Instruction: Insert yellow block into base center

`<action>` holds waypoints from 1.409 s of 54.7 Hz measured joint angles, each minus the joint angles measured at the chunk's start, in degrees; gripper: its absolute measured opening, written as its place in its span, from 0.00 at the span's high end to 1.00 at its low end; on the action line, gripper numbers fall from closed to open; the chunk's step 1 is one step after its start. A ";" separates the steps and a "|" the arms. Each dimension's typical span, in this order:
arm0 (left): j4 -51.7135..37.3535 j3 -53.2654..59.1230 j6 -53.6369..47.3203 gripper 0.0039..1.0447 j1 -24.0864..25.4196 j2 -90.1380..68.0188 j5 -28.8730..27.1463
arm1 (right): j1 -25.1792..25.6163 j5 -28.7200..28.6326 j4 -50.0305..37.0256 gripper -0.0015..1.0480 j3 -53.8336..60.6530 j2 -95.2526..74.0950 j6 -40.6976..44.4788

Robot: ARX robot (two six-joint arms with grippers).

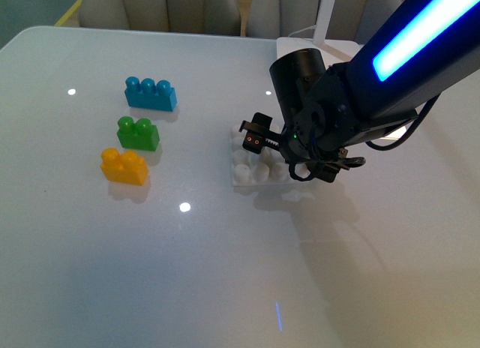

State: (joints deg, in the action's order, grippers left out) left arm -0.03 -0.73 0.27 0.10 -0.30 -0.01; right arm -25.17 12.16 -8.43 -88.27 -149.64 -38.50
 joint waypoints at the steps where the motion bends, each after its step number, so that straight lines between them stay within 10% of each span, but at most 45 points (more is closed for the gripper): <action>1: 0.00 0.00 0.00 0.07 0.00 0.00 0.00 | -0.13 -0.11 0.00 0.16 -0.07 0.00 -0.35; 77: 0.00 0.00 0.00 0.07 0.00 0.00 0.00 | 2.93 -2.80 -12.02 0.14 13.07 13.79 0.37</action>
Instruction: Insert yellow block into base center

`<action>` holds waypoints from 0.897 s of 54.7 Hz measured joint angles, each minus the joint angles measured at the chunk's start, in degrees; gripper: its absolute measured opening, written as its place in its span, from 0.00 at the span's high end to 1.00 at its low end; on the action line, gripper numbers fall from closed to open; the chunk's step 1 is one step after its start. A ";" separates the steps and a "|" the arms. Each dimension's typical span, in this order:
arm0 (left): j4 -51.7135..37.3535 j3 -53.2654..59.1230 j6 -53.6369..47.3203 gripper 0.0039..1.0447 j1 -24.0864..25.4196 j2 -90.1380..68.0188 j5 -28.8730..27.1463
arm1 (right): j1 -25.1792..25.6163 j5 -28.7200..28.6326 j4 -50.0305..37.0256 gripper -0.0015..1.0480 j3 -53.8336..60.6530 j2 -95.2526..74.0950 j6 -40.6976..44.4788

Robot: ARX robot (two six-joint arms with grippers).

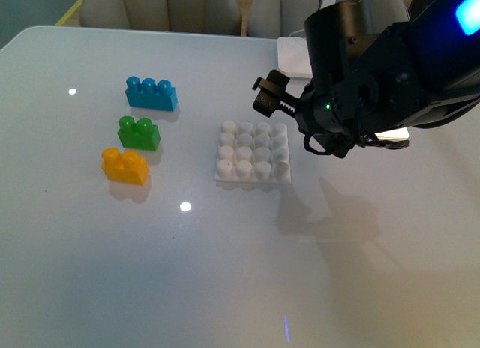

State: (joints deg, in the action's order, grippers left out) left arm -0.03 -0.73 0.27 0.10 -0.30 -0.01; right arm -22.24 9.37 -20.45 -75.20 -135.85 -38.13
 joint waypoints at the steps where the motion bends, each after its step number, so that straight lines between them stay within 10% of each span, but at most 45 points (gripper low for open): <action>1: 0.00 0.00 0.00 0.07 0.00 0.00 0.00 | 0.15 0.00 -0.52 0.14 0.92 0.92 0.55; 27: 0.00 0.00 0.00 0.07 0.00 0.00 0.00 | 6.51 -2.12 -12.55 0.09 35.45 38.29 15.76; 35: 0.00 0.00 0.00 0.07 0.00 0.00 0.00 | 11.10 0.94 -43.50 0.35 52.94 46.42 31.36; 49: 0.00 0.00 0.00 0.07 0.00 0.00 0.00 | 16.02 -3.21 -42.56 0.76 65.85 62.49 36.70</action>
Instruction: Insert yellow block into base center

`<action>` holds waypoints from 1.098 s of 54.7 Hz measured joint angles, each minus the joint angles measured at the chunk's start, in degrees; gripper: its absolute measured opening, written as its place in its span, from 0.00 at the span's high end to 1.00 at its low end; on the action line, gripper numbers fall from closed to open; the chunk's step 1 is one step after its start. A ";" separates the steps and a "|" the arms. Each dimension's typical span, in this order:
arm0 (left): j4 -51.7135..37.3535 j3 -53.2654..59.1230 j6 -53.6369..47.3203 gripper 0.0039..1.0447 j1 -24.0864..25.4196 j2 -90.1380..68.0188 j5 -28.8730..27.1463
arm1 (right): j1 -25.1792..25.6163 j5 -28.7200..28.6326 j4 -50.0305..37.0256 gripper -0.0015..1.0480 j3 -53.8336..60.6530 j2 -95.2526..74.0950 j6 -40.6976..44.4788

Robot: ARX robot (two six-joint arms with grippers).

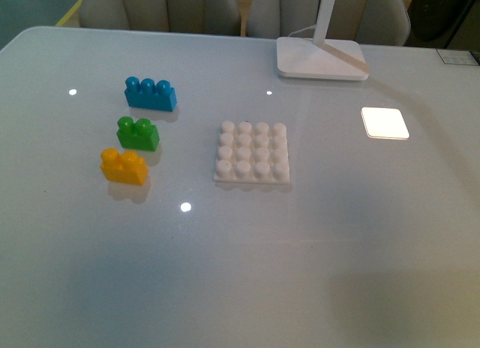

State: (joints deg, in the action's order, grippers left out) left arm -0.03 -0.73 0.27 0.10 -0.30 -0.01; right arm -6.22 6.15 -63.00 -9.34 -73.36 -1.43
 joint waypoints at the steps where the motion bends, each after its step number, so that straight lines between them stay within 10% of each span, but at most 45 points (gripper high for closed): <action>1: 0.00 0.00 0.00 0.07 0.00 0.00 0.00 | 0.07 -0.11 0.26 0.77 0.26 0.42 0.02; 7: 0.00 0.00 0.00 0.07 0.00 0.00 0.00 | 1.27 -1.46 3.85 0.98 3.08 6.97 0.90; 60: 0.00 0.00 0.00 0.07 0.00 0.00 0.00 | 6.03 -6.01 40.54 0.98 8.59 50.80 1.07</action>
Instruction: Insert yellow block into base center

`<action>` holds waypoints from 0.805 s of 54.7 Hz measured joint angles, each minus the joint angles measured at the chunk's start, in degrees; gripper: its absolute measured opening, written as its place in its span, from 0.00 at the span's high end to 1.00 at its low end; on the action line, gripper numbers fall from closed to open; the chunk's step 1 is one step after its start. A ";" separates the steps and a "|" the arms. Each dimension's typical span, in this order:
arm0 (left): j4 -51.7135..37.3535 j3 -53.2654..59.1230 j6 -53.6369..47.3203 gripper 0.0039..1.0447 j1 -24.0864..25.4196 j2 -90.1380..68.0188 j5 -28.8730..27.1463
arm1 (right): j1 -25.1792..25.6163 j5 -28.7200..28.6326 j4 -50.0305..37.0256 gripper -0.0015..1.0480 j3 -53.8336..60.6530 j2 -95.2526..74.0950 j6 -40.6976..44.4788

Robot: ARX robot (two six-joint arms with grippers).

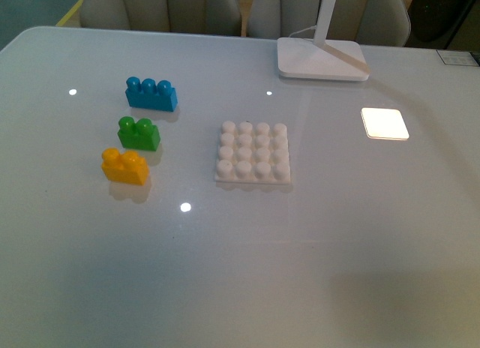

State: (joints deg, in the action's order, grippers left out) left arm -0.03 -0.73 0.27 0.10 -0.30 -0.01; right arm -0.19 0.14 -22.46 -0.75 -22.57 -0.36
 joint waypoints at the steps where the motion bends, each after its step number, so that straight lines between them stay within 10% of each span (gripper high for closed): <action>1: 0.00 0.00 0.00 0.07 0.00 0.00 0.00 | 0.00 -0.02 0.52 0.98 0.00 0.55 0.00; 44: 0.00 0.00 0.00 0.07 0.00 0.00 0.00 | 0.00 -0.09 21.86 0.98 -0.02 21.03 0.02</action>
State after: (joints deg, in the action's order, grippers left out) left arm -0.03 -0.73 0.27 0.10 -0.30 -0.01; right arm -0.19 0.05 -0.60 -0.78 -1.54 -0.34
